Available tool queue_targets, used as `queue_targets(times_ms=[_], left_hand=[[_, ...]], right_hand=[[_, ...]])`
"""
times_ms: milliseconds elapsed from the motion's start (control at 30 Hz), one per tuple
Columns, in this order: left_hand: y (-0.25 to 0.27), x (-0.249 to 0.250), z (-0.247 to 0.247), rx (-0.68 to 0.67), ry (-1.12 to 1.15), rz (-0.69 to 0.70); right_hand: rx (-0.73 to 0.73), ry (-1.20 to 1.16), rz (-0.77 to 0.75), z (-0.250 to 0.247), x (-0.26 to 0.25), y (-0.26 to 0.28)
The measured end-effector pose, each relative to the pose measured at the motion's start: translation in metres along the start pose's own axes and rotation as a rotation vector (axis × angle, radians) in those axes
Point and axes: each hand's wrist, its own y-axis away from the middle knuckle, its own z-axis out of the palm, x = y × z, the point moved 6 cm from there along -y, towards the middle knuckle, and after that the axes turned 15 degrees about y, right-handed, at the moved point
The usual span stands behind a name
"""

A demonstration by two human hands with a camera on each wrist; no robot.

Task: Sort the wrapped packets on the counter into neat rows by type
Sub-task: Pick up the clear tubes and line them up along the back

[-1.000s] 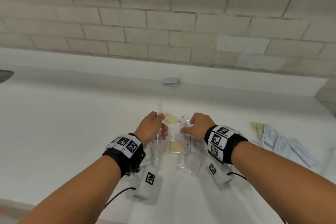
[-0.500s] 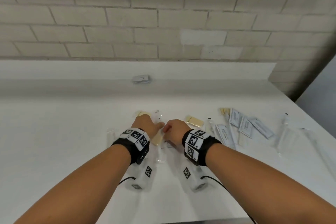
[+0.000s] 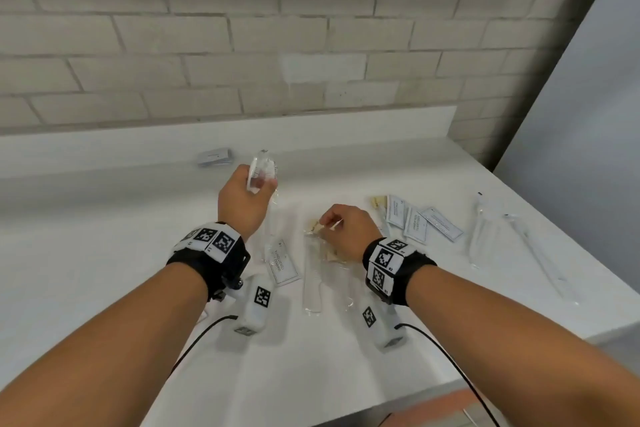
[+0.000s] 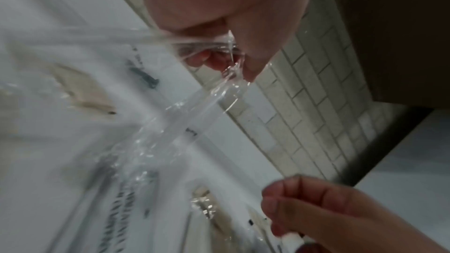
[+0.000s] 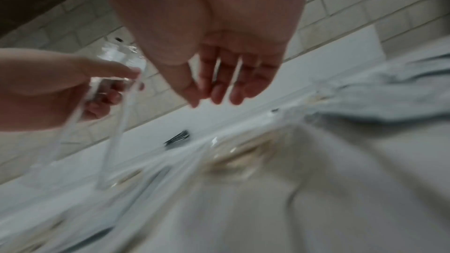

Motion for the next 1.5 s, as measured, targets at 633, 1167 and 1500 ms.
queue_targets(times_ms=[633,1167,1500], left_hand=[[0.059,-0.035,0.162,-0.484,-0.341,-0.323],[0.031,0.043,0.199,-0.235,0.024,-0.079],[0.044,0.077,0.273,-0.356,0.128,-0.050]], right_hand=[[0.033,0.057,0.393,-0.053,0.103,-0.013],[-0.046,0.286,0.698,-0.113,0.222,0.019],[-0.046,0.090,0.595,-0.137,0.239,0.000]])
